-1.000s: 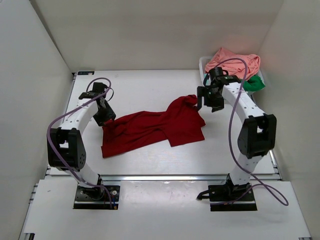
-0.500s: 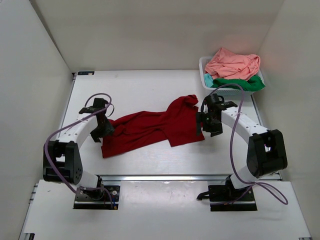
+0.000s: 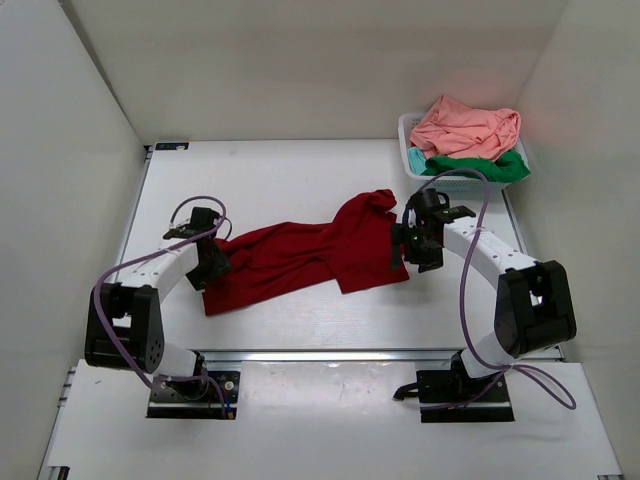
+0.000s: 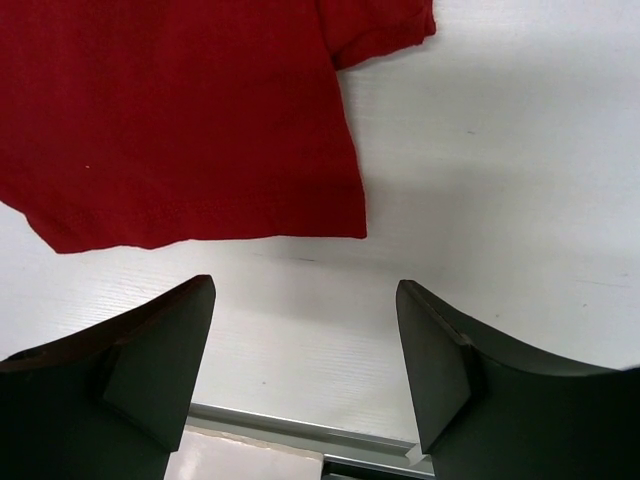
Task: Fold and stack the t-shirts
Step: Flatten out the tshirt
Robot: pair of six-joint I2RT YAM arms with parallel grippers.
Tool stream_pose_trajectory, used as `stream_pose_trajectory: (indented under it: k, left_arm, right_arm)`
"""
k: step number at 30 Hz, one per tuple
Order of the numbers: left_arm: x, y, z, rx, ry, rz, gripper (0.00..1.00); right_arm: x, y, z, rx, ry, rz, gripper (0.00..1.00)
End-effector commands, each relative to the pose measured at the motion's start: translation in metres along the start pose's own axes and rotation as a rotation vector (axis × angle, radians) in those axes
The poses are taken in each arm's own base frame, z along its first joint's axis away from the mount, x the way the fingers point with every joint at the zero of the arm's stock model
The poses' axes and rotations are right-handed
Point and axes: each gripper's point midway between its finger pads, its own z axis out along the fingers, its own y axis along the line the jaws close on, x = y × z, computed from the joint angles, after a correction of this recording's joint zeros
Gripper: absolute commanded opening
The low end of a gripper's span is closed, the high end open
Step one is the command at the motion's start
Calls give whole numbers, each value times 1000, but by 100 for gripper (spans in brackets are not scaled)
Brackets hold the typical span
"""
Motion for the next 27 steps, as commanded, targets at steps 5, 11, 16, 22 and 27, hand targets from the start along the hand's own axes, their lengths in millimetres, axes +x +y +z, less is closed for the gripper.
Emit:
stream_pose_trajectory:
  k: [5, 11, 16, 22, 27]
  left_arm:
    - [-12, -15, 5, 54, -49, -42, 57]
    - [-12, -15, 13, 30, -41, -38, 56]
    - [-9, -11, 21, -4, -29, -23, 57]
    - [-16, -14, 16, 31, -52, -42, 36]
    - [-30, -23, 2, 57, -64, -38, 18]
  right_arm:
    - [-2, -4, -4, -11, -29, 4, 70]
    - [-6, -5, -2, -5, -29, -12, 70]
    - [-10, -3, -2, -18, -34, -11, 70]
    - [-8, -1, 0, -22, -20, -14, 70]
    - [-12, 0, 1, -42, -36, -2, 70]
